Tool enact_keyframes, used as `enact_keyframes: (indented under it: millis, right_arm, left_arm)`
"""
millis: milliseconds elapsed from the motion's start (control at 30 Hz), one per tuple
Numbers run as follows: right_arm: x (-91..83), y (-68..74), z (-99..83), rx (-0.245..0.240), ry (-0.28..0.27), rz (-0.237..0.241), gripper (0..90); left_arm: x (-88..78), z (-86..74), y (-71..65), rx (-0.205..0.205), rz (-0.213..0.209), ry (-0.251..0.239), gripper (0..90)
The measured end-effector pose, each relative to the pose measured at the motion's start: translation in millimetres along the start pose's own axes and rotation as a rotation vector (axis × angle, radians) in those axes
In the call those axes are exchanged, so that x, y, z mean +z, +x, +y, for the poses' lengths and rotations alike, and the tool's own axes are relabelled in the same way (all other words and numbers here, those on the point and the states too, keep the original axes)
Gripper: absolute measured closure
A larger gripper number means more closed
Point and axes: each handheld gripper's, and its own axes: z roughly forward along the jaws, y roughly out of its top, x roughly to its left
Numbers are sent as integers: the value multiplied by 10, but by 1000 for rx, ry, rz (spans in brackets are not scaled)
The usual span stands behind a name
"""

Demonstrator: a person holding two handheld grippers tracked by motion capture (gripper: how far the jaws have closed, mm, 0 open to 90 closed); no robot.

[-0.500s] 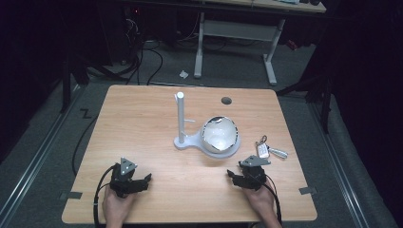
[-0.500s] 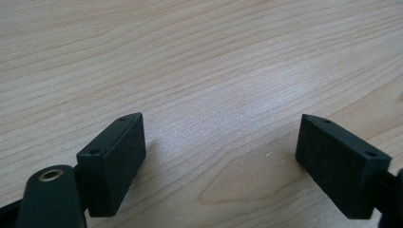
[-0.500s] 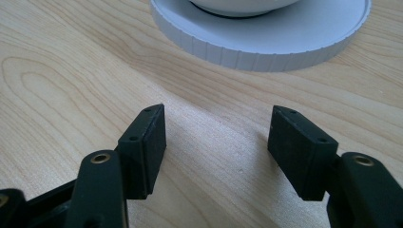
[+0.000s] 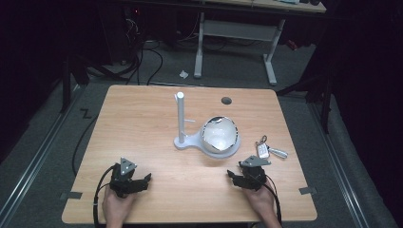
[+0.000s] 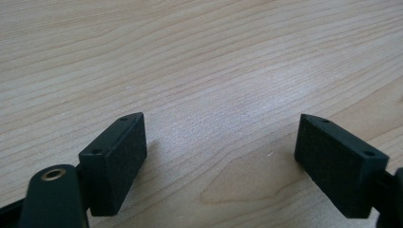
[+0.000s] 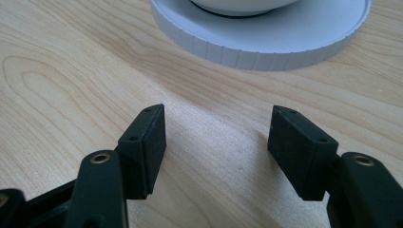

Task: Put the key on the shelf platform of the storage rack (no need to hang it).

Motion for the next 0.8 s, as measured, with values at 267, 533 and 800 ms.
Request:
enact_keyframes:
  millis: [267,533,800]
  right_arm:
    - [0,1,0,4,0,-2,385]
    - [-3,9,-1,10,1,-5,383]
    - [-7,29,-5,24,0,-21,383]
  left_arm:
    - [0,1,0,-1,1,-2,187]
    - [-1,4,1,-6,5,-7,201]
    - [-1,4,1,-5,7,-7,203]
